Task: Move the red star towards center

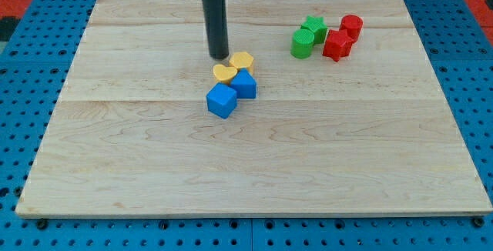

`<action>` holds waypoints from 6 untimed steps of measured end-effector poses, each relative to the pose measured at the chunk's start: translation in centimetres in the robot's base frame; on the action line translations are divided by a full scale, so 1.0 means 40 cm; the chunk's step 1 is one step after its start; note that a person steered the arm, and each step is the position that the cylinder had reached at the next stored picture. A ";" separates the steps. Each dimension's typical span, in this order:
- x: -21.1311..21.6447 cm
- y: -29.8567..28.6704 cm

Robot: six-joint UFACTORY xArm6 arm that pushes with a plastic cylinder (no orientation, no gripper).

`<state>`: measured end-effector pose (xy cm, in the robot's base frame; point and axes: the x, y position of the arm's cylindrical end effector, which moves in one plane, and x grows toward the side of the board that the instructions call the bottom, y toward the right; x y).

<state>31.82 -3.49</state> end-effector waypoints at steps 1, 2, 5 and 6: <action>-0.088 0.214; -0.088 0.369; -0.099 0.519; 0.009 0.508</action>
<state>32.18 16.85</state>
